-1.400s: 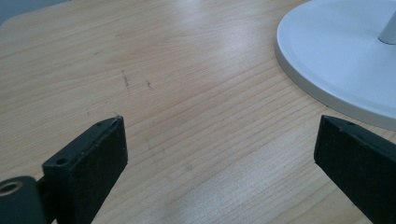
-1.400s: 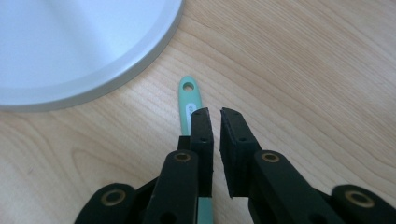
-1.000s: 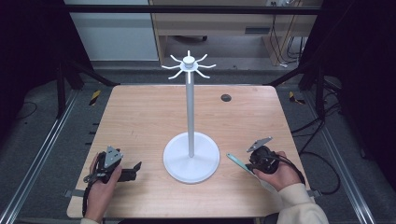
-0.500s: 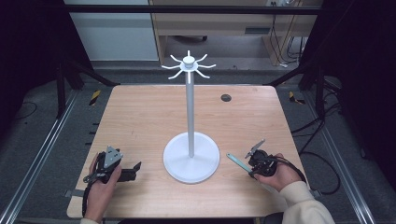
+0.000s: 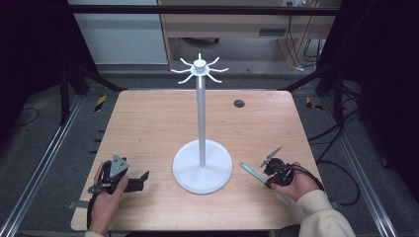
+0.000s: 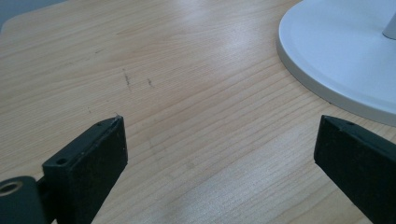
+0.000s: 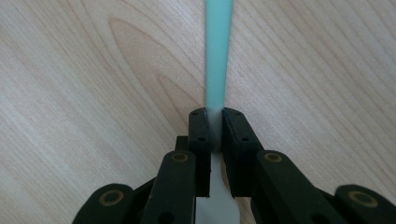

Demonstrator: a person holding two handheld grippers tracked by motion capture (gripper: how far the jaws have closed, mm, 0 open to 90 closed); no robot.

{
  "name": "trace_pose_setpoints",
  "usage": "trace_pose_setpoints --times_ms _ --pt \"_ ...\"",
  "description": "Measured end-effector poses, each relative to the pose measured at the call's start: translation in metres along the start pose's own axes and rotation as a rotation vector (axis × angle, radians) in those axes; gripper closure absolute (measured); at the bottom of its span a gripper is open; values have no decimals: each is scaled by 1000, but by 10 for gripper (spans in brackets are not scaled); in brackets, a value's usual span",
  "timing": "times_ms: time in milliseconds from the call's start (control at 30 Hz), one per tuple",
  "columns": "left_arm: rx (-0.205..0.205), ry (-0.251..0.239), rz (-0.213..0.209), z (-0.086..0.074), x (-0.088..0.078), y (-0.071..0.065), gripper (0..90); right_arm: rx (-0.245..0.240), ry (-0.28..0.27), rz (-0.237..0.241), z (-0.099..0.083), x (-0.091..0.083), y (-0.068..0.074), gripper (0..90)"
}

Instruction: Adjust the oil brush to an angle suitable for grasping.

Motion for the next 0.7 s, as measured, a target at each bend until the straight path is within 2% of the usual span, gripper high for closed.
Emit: trace_pose_setpoints --times_ms 33,200,367,433,467,500,567,600,633,667,700 --pt "-1 -1 0 0 0 0 24 0 -11 20 -1 -1 -1 827" --pt "2 1 2 0 0 0 24 26 -65 26 -3 -10 -3 828" --pt "1 2 2 0 0 0 23 29 -123 -4 1 -25 -6 829" --pt "-1 3 2 -1 1 0 23 50 -183 -17 7 -36 -8 829" --pt "0 5 2 -1 1 0 23 50 -183 -17 7 -36 -8 829" --pt "0 6 0 -1 1 0 23 53 -221 -36 13 -42 -10 829" --pt "-2 4 -1 -1 1 -1 23 55 -236 -47 15 -45 -11 828" --pt "-3 2 -2 -2 0 -1 23 66 -250 -58 18 -47 -12 828" --pt "-3 3 -2 -2 0 -1 23 104 -304 -59 25 -52 -17 829" --pt "1 8 -2 -2 0 -1 23 104 -304 -59 25 -52 -17 829" --pt "1 12 0 -3 0 -1 23 106 -326 -56 28 -54 -19 829"
Point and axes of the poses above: each handheld gripper's, and its own axes: x roughly forward along the jaws, z roughly out of its top, y roughly to its left, the point moved 1 cm from there along x, roughly forward along the jaws, and after that the axes turned 9 degrees about -x, right-handed, at the moved point
